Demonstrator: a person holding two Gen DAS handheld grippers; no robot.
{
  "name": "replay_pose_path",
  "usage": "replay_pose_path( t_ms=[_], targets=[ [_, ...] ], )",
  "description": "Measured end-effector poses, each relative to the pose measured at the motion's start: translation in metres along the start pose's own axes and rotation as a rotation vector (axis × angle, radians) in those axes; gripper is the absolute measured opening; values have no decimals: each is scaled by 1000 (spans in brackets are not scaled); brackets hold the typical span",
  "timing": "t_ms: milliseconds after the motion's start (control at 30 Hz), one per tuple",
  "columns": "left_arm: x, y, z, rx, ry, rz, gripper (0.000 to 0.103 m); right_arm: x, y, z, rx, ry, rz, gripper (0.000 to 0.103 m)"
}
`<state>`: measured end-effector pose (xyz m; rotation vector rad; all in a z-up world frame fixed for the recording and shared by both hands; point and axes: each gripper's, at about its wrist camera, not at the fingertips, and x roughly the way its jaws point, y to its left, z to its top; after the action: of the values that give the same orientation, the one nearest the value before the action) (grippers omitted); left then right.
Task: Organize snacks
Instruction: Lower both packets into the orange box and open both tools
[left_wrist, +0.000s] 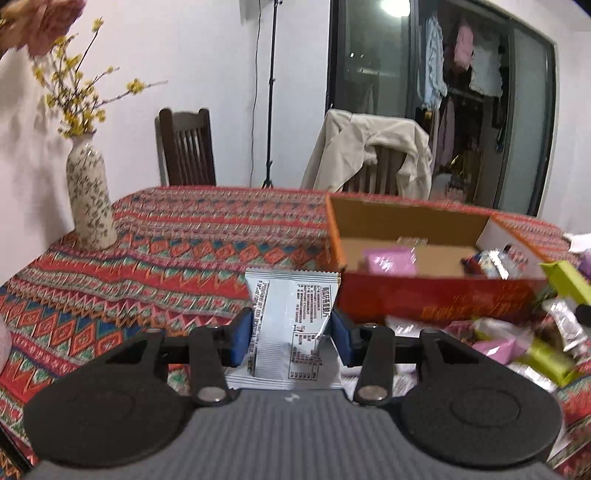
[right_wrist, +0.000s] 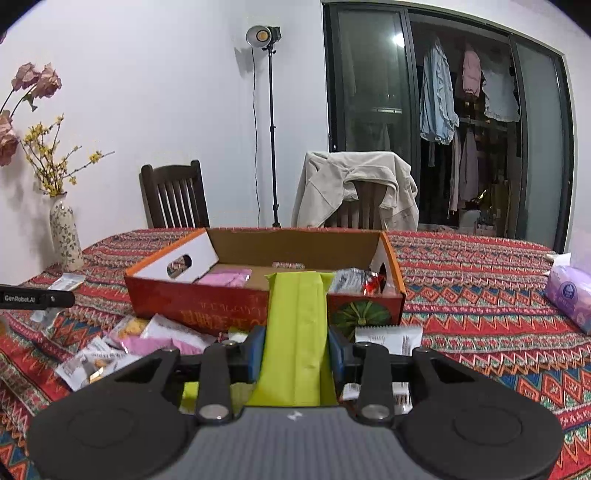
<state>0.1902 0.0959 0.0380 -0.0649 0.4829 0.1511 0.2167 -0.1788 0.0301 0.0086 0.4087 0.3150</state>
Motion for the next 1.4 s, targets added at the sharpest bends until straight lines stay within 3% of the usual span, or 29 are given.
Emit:
replay_pose_path(
  t_ms=[467,833,1167,1400],
  targets=[
    [29,-59,72,-17,-101,-90,46,44,8,63,-14,-84,-13,35],
    [78,-103,114,-27,-128,-98,46,105,-10,100,33,-90,-43,35],
    [133,-100,104,-41,-63,-39,46,144,-37,93,100,-59,-59,35],
    [145,-98,92,-14,-32,-27,46,158,-41,81,100,-11,-64,35]
  ],
)
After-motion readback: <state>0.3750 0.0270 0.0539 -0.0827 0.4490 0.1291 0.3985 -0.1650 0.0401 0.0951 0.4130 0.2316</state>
